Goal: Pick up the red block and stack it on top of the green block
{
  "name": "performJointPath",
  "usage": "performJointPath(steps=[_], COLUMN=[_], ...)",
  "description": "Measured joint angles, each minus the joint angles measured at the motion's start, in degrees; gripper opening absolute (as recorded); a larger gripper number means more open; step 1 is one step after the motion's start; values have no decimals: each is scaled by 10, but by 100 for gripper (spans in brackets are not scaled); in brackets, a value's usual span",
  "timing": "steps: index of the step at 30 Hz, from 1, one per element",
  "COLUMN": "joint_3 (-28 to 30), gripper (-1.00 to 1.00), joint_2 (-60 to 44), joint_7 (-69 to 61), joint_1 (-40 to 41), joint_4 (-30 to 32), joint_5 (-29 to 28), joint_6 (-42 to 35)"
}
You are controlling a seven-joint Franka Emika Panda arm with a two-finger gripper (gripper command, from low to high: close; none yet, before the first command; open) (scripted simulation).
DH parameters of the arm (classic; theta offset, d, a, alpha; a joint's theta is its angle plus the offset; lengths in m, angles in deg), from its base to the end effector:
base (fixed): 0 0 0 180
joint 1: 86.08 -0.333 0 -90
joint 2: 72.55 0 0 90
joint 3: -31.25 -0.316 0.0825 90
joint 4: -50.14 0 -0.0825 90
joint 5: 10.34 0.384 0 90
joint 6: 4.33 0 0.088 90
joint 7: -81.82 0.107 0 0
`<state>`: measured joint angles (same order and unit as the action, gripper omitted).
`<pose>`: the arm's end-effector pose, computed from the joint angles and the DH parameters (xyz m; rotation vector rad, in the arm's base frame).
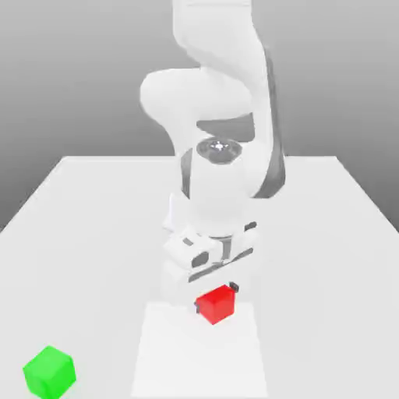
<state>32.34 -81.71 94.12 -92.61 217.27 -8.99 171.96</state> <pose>0.3257 0.0286 0.1470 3.1321 -0.2243 0.0005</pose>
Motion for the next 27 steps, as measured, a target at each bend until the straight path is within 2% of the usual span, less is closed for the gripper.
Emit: performJointPath(steps=[4, 13, 19, 27], joint_3=[-3, 9, 50, 114], gripper=[-100, -100, -100, -100], joint_2=[-3, 149, 96, 3], joint_7=[1, 21, 115, 296], joint_1=[3, 5, 62, 134], joint_4=[0, 11, -103, -269], joint_5=[-1, -12, 41, 53], joint_6=[2, -139, -201, -277])
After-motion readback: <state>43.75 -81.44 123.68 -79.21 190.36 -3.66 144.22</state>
